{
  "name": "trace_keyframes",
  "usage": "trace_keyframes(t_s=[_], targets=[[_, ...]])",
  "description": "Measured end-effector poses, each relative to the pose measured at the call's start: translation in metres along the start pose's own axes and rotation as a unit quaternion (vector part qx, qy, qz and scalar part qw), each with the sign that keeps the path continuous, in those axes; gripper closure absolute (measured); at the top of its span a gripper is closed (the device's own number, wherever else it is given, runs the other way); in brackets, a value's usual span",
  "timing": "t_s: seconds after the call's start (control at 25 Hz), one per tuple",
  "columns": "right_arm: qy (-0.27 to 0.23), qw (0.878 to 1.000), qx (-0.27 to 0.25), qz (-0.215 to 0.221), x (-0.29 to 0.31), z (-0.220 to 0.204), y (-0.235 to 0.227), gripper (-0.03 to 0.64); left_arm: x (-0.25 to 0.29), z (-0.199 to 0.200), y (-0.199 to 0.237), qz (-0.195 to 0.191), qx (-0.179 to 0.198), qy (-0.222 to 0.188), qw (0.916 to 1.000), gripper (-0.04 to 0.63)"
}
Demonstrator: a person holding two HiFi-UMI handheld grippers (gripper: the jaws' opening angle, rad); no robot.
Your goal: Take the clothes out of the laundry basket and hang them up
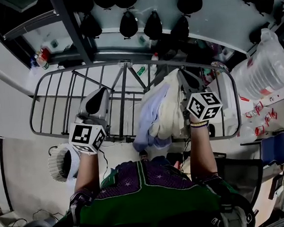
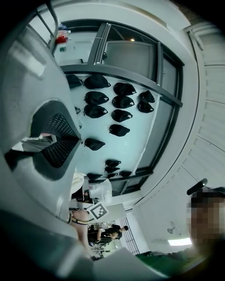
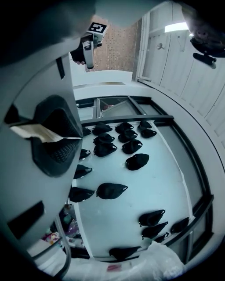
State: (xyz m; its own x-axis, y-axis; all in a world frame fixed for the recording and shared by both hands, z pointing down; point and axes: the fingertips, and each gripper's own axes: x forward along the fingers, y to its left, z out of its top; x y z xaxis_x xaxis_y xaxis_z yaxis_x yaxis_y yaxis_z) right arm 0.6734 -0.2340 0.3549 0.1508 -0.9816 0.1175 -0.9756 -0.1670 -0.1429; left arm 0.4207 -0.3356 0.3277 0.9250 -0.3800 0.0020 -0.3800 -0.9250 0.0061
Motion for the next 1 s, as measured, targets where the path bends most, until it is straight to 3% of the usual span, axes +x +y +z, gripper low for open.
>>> trace_keyframes(t_s=[0.32, 0.6, 1.0], targets=[[0.030, 0.999, 0.023, -0.009, 0.003, -0.039, -0.032, 0.603, 0.006, -0.014, -0.017, 0.008, 0.006, 0.018, 0.9998, 0.578], [0.070, 0.997, 0.013, -0.017, 0.009, -0.077, -0.044, 0.597, 0.003, -0.027, -0.024, 0.019, 0.009, 0.029, 0.9994, 0.578], [0.043, 0.999, -0.010, -0.015, 0.006, -0.062, -0.048, 0.531, 0.000, -0.028, -0.025, 0.031, 0.009, 0.024, 0.9992, 0.577]])
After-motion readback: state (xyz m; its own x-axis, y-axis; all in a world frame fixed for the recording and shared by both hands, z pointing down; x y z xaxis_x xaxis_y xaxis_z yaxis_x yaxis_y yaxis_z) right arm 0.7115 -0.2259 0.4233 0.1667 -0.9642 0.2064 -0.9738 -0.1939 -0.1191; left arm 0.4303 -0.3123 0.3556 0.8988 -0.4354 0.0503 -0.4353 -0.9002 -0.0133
